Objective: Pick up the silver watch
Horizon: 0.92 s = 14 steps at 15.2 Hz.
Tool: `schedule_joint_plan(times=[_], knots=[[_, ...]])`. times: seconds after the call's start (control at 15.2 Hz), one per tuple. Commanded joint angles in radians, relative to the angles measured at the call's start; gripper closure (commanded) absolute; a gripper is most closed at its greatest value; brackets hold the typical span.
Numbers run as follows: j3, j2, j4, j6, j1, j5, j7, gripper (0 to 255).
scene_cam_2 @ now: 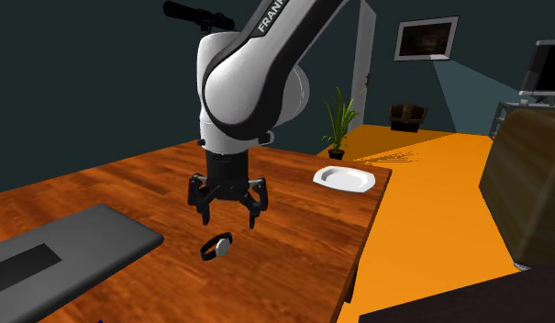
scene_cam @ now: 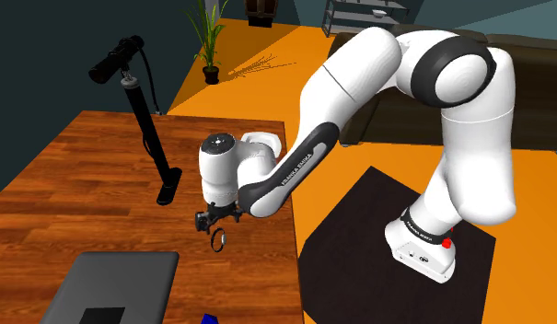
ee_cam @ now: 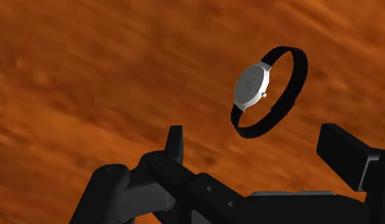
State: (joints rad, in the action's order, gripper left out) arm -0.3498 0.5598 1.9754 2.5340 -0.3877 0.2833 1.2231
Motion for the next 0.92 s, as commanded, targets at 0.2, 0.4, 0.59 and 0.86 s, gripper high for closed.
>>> schedule_joint_plan(times=[0.2,0.4,0.59,0.86], knots=[[0.022,0.052,-0.013,0.039,-0.015,0.023,0.013,0],[0.022,0.053,-0.014,0.039,-0.016,0.023,0.013,255],[0.022,0.053,-0.014,0.039,-0.016,0.023,0.014,255],[0.022,0.053,-0.014,0.039,-0.016,0.023,0.014,255]])
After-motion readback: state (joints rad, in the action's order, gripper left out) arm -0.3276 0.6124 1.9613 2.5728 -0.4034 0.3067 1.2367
